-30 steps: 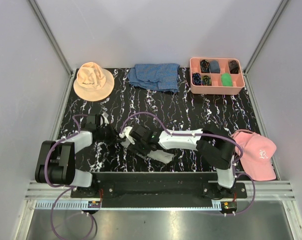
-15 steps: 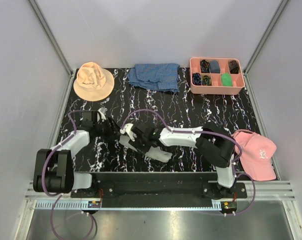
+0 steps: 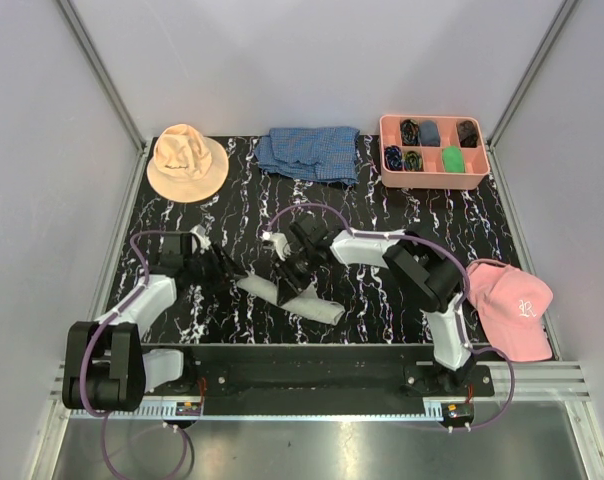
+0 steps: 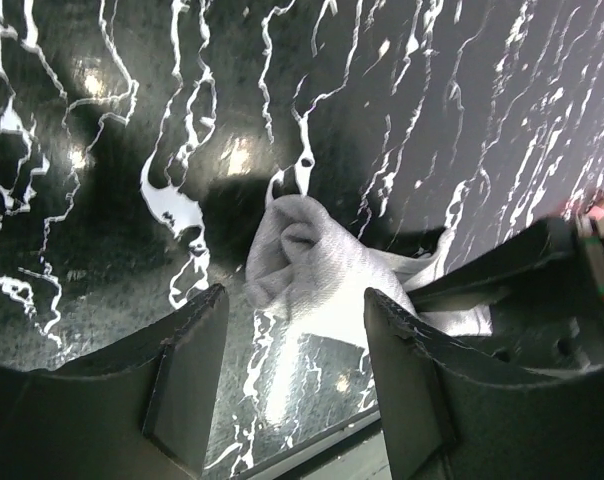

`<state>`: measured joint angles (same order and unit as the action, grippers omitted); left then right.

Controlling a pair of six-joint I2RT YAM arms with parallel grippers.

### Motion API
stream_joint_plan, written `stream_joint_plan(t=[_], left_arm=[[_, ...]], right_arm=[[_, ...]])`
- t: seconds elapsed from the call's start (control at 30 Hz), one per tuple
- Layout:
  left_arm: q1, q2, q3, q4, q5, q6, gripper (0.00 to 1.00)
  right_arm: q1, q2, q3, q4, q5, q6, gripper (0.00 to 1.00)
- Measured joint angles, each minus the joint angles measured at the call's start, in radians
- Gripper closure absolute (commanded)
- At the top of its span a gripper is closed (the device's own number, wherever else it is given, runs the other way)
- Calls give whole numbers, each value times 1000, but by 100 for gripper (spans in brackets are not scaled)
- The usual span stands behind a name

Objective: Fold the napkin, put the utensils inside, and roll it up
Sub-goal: Roll the napkin with the utensil

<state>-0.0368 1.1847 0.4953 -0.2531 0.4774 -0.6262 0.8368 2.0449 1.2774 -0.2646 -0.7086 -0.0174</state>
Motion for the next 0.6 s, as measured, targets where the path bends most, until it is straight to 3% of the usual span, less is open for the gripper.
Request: stream_joint_plan(t=[0.2, 0.33, 0.57, 0.6], left_arm=[[0, 4, -25, 41, 13, -7, 43], [0, 27, -34, 81, 25, -13, 52], [0, 68, -49, 126, 46, -28, 79], [0, 72, -49, 131, 49, -30, 90]], right_arm=[[-41, 78, 43, -11, -175, 26, 74], [-57, 118, 64, -15, -259, 43, 74], [-78, 164, 90, -23, -346, 66, 69], [-80, 167, 92, -23, -351, 68, 64]])
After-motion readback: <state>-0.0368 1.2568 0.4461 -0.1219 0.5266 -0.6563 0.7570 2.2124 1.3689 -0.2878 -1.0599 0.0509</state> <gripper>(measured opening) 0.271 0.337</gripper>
